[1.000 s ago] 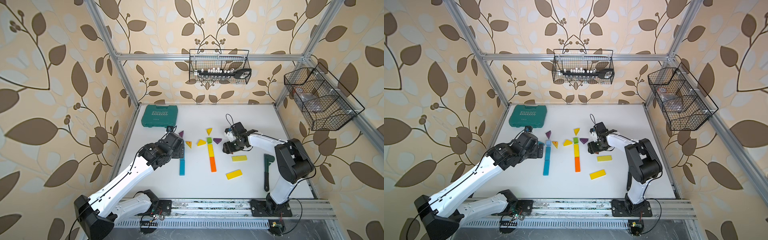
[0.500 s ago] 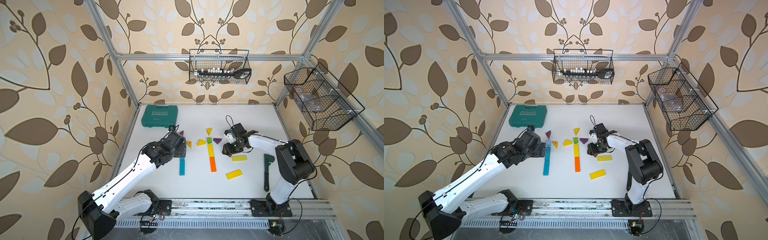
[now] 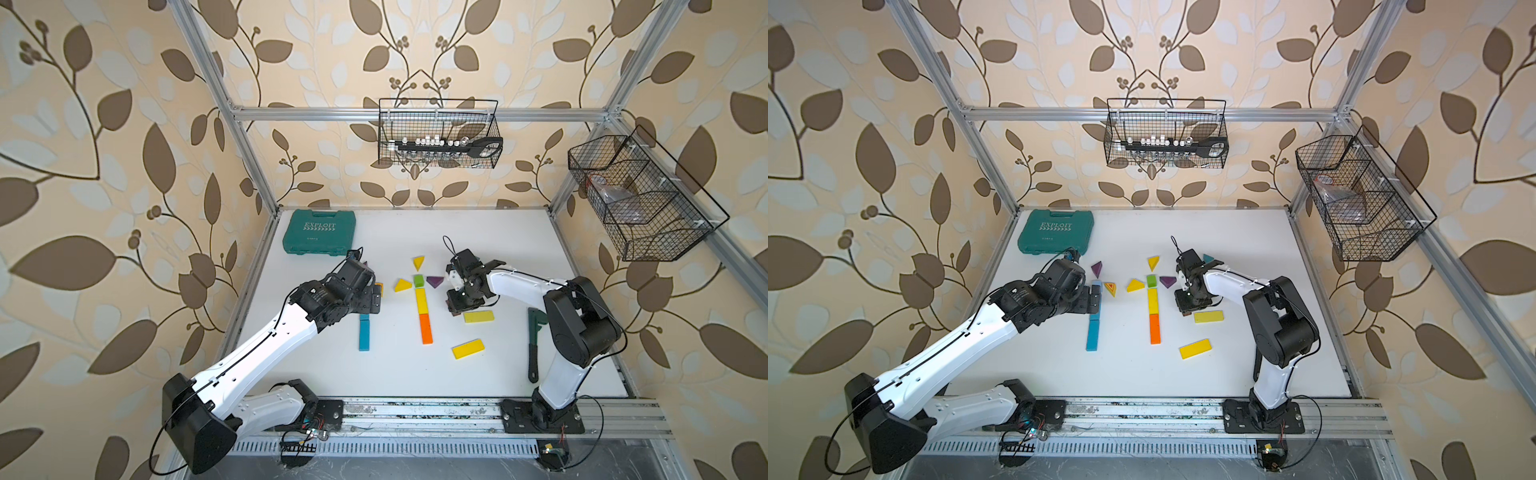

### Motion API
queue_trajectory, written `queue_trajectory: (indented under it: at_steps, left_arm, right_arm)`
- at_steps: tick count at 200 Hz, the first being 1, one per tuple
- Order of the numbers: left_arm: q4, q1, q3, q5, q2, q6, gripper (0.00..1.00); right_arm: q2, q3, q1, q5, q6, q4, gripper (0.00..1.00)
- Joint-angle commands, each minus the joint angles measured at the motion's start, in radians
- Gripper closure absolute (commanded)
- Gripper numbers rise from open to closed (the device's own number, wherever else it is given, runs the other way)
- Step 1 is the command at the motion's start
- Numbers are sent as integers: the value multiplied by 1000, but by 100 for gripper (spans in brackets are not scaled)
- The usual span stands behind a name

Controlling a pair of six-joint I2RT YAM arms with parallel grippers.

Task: Assemble a small pinwheel with building blocks
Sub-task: Pick up the building block from the center of the board.

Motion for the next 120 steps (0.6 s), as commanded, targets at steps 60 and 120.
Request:
queue_trajectory:
  at_steps: [60, 120]
  left_arm:
    - [314, -112, 134, 356, 154, 440, 1]
    - [391, -213, 280, 550, 356, 730, 1]
  right_arm:
    - [-272, -130, -205, -554, 138, 153, 92]
    - [-452, -256, -293, -990, 388, 376, 95]
